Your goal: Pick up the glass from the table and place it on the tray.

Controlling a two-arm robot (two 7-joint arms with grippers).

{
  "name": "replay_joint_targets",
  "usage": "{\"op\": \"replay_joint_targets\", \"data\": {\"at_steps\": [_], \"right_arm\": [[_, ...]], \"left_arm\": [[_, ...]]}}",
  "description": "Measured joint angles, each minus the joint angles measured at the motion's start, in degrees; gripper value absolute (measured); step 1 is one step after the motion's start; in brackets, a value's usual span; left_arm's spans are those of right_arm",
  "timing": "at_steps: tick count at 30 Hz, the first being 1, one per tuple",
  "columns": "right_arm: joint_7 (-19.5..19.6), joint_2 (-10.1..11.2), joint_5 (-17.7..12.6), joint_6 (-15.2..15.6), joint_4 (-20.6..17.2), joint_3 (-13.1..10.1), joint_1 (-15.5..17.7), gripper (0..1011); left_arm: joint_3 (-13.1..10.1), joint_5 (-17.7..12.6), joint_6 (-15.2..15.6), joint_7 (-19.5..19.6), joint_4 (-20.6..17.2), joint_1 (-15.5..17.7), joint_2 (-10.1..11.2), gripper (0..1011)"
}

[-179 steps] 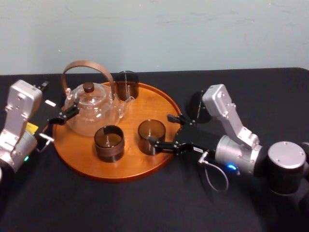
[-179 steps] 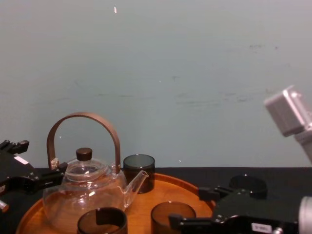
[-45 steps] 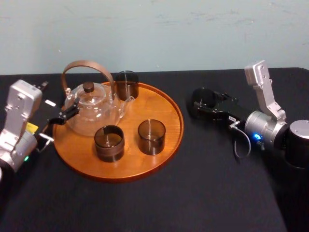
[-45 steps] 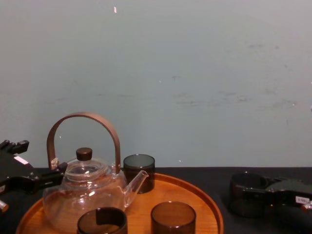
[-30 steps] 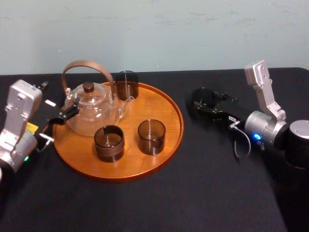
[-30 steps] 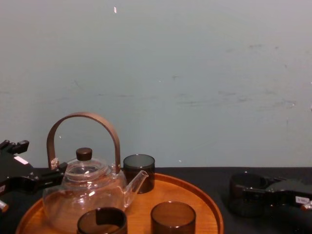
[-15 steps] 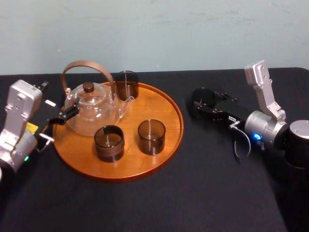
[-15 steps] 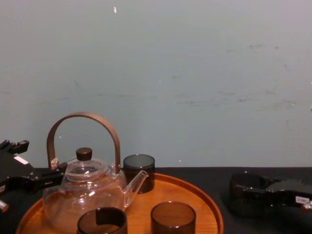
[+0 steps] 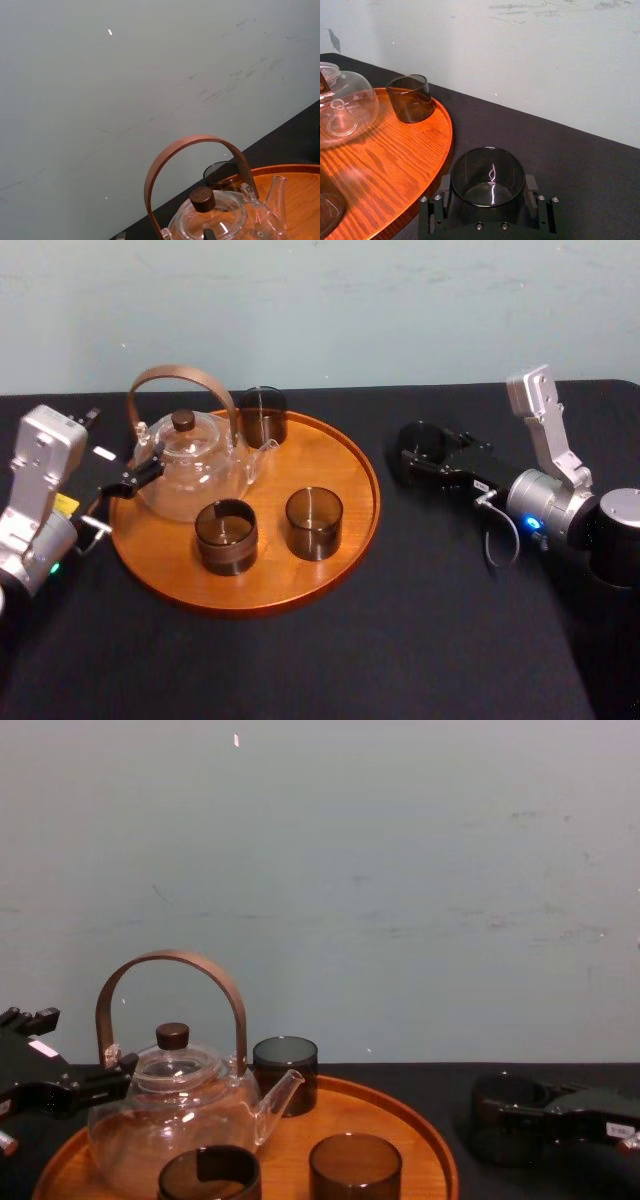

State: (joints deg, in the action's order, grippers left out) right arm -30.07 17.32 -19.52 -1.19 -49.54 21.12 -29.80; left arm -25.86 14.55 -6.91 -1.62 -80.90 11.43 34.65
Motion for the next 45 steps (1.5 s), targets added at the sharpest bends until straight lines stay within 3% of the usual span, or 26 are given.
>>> {"op": "replay_joint_targets", "data": {"at_steps": [45], "right_arm": [[0.0, 0.0, 0.0, 0.0, 0.0, 0.0, 0.0, 889]], "left_arm": [[0.0, 0.0, 0.0, 0.0, 0.0, 0.0, 0.0, 1001]]}}
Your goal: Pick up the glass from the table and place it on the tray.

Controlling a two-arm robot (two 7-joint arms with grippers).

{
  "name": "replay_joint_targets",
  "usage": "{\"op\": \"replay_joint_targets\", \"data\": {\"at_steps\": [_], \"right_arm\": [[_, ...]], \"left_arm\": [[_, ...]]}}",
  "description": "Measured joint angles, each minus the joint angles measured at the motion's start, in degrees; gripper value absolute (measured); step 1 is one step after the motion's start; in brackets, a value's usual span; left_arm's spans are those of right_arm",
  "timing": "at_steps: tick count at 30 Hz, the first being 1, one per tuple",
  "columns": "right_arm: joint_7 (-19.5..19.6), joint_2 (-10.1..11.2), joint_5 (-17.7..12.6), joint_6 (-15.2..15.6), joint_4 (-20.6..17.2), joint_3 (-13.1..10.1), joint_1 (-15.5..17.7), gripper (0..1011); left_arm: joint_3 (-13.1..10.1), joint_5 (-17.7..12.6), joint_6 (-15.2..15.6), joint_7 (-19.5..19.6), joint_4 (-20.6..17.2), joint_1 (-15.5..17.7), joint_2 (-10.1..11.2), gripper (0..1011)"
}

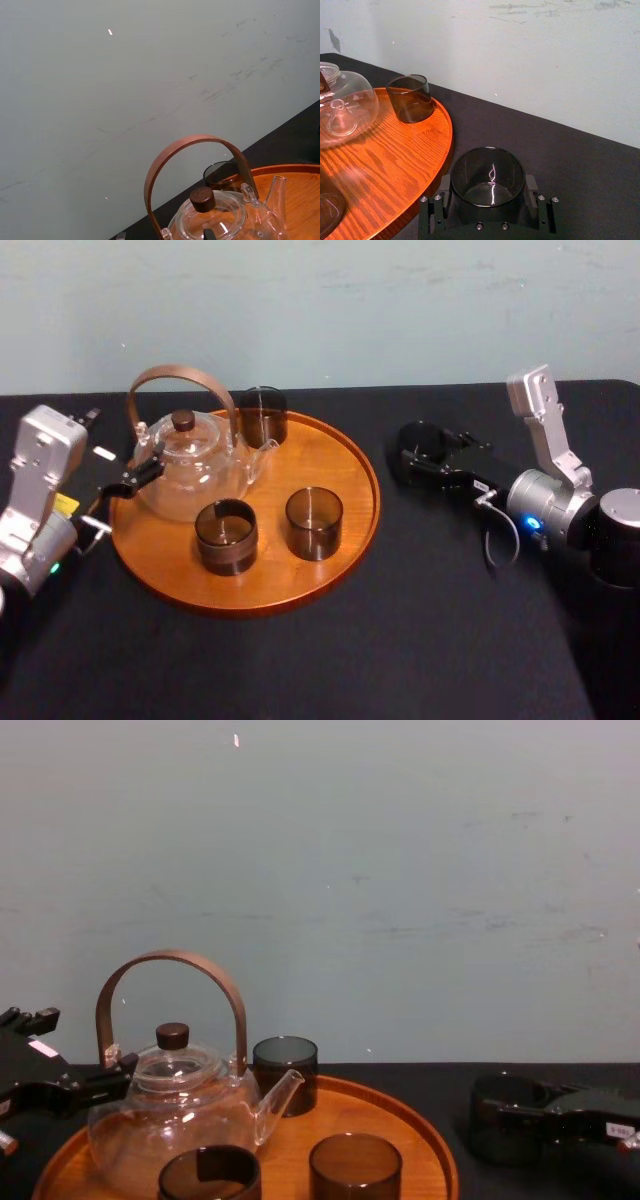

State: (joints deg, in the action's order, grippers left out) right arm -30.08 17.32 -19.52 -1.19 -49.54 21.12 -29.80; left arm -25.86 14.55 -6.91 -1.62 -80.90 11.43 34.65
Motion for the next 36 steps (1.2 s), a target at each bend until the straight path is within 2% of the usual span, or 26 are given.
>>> {"op": "replay_joint_targets", "data": {"at_steps": [36], "right_arm": [[0.0, 0.0, 0.0, 0.0, 0.0, 0.0, 0.0, 889]], "left_arm": [[0.0, 0.0, 0.0, 0.0, 0.0, 0.0, 0.0, 1001]]}}
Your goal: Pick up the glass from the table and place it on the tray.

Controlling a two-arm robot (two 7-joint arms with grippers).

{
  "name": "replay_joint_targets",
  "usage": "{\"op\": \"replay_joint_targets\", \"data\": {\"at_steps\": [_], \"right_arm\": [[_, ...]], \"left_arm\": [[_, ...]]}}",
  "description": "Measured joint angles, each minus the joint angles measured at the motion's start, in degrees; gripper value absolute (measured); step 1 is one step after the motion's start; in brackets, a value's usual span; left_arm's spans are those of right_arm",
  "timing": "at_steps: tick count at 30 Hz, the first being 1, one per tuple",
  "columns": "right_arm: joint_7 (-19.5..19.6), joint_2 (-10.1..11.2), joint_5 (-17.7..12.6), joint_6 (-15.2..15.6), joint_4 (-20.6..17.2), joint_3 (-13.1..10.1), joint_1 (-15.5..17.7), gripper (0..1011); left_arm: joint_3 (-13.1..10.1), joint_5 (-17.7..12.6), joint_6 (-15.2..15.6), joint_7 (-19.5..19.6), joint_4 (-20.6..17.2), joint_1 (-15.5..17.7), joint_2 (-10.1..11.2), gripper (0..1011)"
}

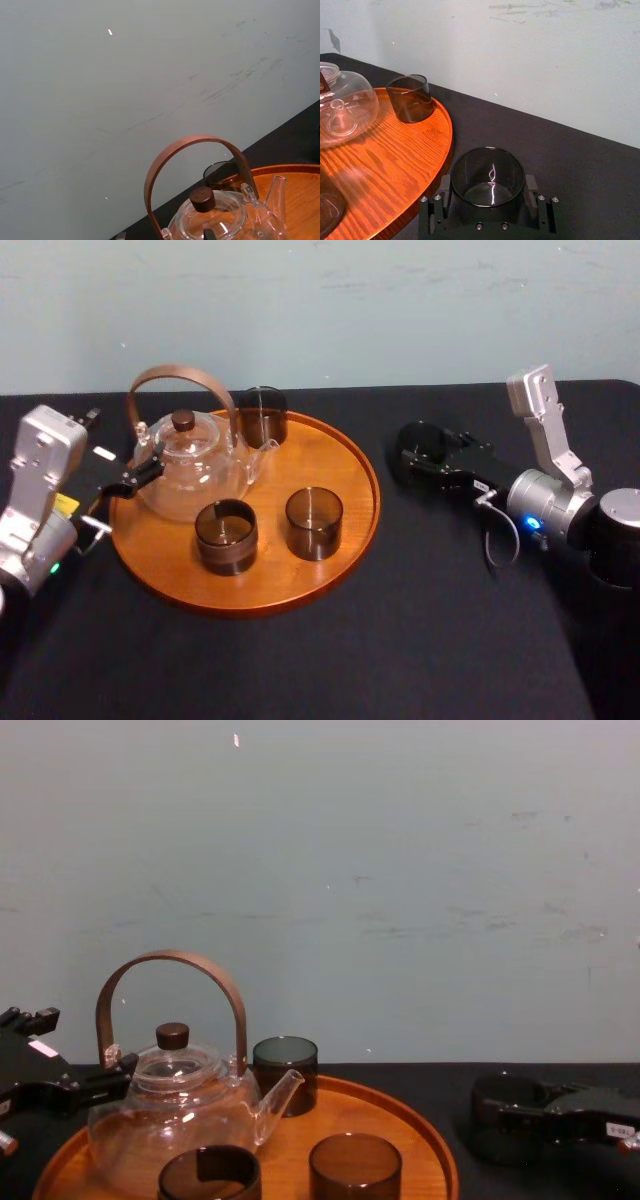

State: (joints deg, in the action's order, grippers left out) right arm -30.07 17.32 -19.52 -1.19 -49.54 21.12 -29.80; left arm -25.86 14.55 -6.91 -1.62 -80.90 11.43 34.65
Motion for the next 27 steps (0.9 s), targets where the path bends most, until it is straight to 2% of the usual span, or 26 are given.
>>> {"op": "replay_joint_targets", "data": {"at_steps": [9, 15, 27], "right_arm": [[-0.07, 0.0, -0.01, -0.02, 0.05, 0.0, -0.01, 889], [-1.66, -0.1, -0.27, -0.15, 0.17, -0.04, -0.14, 889], [-1.8, 1.45, 0.32, 1.47, -7.43, 1.04, 1.64, 889]], "left_arm": [[0.0, 0.0, 0.0, 0.0, 0.0, 0.0, 0.0, 1001], [0.0, 0.0, 0.0, 0.0, 0.0, 0.0, 0.0, 1001], [0.0, 0.0, 0.0, 0.0, 0.0, 0.0, 0.0, 1001]]}}
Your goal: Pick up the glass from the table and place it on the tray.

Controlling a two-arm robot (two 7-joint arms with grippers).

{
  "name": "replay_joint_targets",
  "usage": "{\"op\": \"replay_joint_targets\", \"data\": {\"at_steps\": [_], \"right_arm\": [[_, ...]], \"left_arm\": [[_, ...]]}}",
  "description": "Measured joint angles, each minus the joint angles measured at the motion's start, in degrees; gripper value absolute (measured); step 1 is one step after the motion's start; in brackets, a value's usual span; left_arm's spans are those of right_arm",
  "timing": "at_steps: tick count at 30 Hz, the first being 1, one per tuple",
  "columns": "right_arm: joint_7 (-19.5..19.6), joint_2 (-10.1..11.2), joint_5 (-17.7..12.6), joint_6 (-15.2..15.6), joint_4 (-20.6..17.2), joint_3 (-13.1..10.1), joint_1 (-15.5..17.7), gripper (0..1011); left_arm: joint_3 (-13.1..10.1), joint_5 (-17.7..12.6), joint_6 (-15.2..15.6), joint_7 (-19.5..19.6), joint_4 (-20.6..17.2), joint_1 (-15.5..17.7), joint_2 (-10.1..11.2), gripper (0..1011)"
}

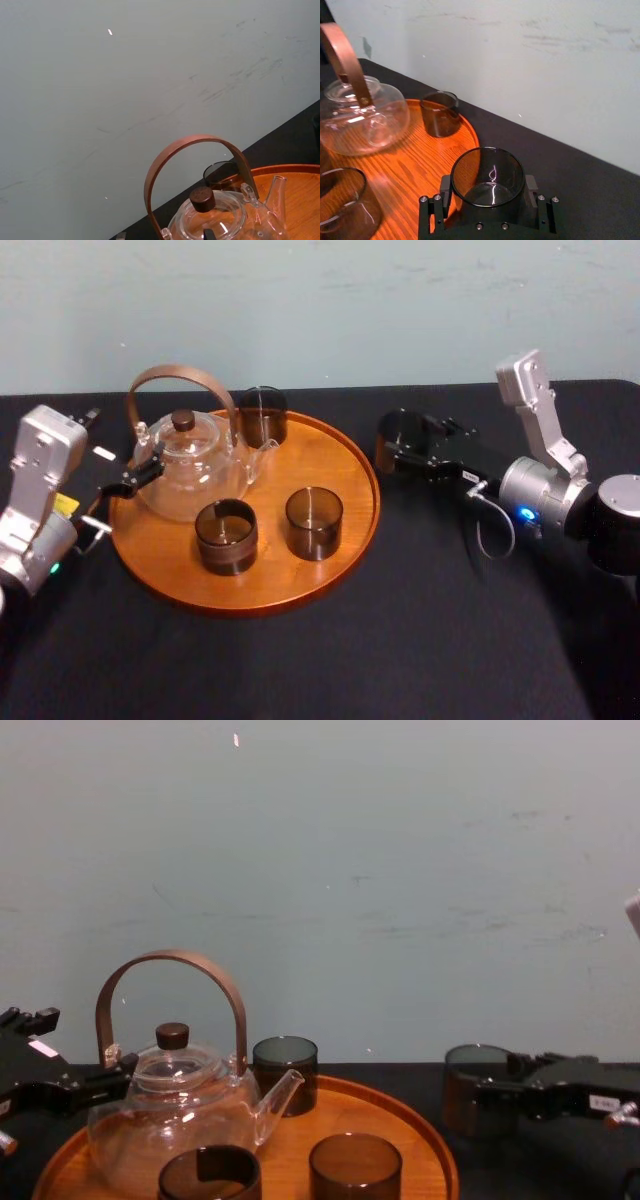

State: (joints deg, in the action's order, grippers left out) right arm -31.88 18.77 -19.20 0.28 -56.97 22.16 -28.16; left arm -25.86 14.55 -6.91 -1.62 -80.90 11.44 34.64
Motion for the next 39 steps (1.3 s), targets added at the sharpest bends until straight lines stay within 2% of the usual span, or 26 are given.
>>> {"op": "replay_joint_targets", "data": {"at_steps": [7, 14, 24, 39], "right_arm": [[-0.67, -0.23, 0.8, 0.01, -1.87, 1.87, -0.75, 889], [-1.93, -1.84, 1.63, -1.15, 0.79, 3.74, -3.51, 889], [-4.5, -5.11, 3.04, -5.08, 9.27, 6.02, -8.7, 889], [-7.45, -9.12, 4.34, -10.81, 21.73, 6.42, -14.5, 889]], "left_arm": [[0.0, 0.0, 0.0, 0.0, 0.0, 0.0, 0.0, 1001], [0.0, 0.0, 0.0, 0.0, 0.0, 0.0, 0.0, 1001], [0.0, 0.0, 0.0, 0.0, 0.0, 0.0, 0.0, 1001], [0.0, 0.0, 0.0, 0.0, 0.0, 0.0, 0.0, 1001]]}}
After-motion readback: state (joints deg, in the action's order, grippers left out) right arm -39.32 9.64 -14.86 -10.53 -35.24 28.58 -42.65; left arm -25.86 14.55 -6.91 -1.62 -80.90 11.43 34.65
